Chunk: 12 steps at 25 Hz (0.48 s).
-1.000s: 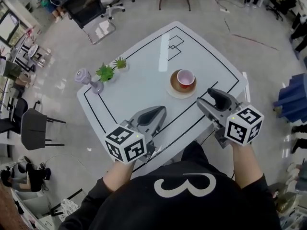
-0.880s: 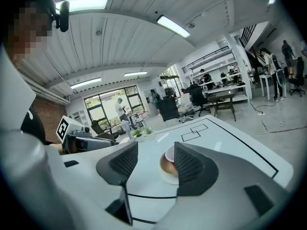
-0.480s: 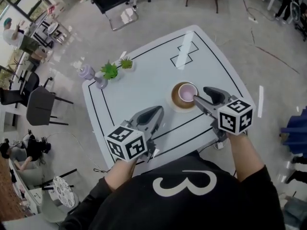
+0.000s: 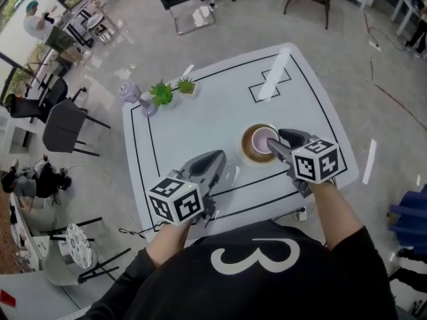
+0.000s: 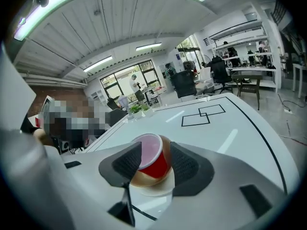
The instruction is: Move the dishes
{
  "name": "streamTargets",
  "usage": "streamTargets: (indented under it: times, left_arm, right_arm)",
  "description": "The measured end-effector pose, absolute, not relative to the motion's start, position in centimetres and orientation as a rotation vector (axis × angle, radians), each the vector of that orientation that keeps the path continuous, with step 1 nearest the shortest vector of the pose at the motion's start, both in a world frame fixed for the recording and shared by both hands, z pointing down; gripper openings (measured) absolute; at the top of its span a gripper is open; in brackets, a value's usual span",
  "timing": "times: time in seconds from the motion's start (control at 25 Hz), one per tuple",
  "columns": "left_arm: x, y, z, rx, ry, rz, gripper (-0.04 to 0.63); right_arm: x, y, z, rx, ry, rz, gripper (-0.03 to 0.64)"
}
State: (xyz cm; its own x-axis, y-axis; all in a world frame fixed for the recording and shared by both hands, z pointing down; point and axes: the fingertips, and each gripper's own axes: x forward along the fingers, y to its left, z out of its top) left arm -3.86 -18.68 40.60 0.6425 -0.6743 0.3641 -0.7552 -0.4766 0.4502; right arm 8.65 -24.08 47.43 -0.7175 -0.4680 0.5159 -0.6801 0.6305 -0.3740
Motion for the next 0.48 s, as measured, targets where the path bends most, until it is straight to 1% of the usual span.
streamTargets:
  times: [0.28, 0.48]
  left_arm:
    - [-3.7, -19.1, 41.7, 2.24, -1.18, 0.176, 0.002]
    - [-3.1, -19.3, 42.1, 2.242, -1.189, 0.169, 0.002]
  right_arm:
    - [8.1, -24.6, 48.1, 0.885, -2.512, 0.814, 0.148]
    - [8.1, -25.0, 48.2, 0.888, -2.516, 0.8, 0.078]
